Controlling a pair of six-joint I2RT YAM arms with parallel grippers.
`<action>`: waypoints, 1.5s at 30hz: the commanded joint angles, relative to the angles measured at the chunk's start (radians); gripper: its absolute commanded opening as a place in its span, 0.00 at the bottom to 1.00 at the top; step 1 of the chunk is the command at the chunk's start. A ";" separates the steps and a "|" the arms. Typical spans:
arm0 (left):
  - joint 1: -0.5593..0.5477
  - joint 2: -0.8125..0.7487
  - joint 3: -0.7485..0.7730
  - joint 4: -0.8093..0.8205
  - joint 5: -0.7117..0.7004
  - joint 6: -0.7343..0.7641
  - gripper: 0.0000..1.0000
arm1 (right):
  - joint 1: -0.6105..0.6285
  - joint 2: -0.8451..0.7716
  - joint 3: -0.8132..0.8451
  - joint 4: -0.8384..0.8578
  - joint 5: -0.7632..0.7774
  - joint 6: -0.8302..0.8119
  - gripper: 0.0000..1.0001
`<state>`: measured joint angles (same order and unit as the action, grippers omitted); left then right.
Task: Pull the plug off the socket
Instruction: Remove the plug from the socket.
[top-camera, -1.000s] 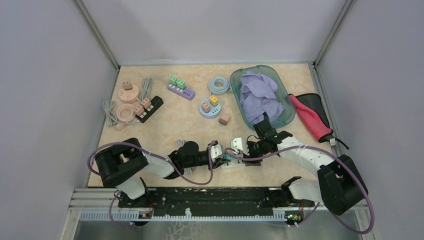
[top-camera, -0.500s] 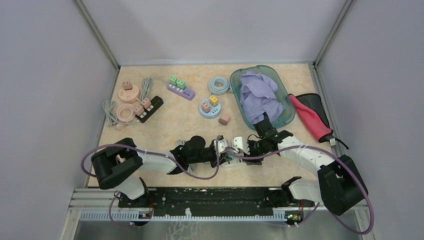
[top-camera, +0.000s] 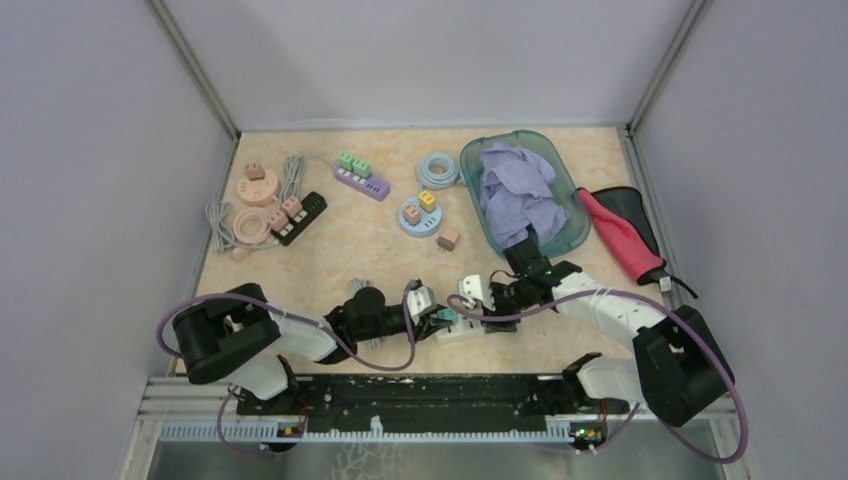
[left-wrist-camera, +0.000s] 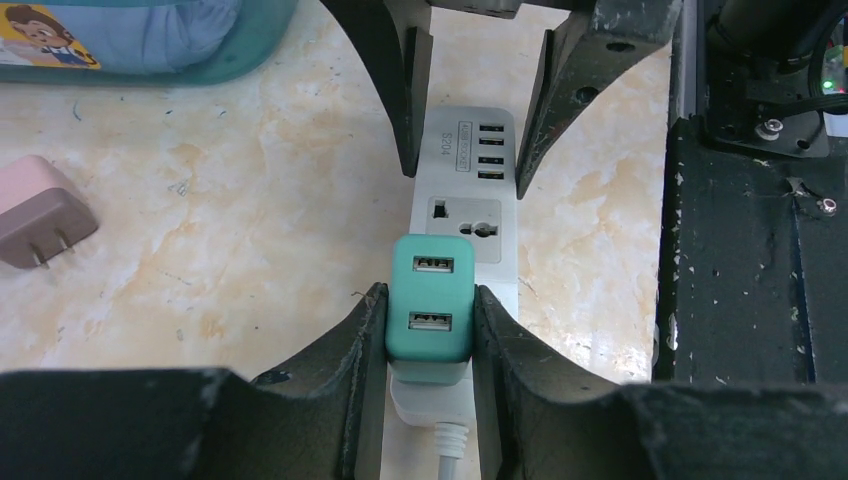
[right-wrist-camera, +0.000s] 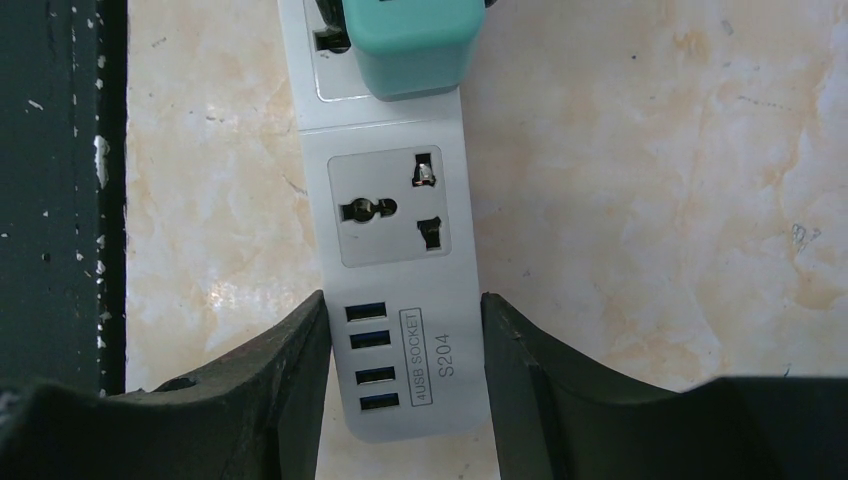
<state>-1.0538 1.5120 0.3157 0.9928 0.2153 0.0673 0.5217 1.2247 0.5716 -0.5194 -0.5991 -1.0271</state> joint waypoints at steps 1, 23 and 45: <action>0.006 -0.027 -0.078 0.261 -0.048 -0.015 0.01 | -0.005 0.011 0.008 -0.013 0.054 0.015 0.00; -0.063 -0.040 0.184 -0.227 -0.105 -0.012 0.01 | -0.005 0.021 0.008 -0.011 0.058 0.016 0.00; -0.030 -0.099 -0.078 0.185 -0.128 0.071 0.01 | -0.005 0.036 0.011 -0.011 0.065 0.022 0.00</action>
<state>-1.0744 1.4479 0.2443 1.0443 0.1406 0.0784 0.5304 1.2400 0.5770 -0.4797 -0.6460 -1.0241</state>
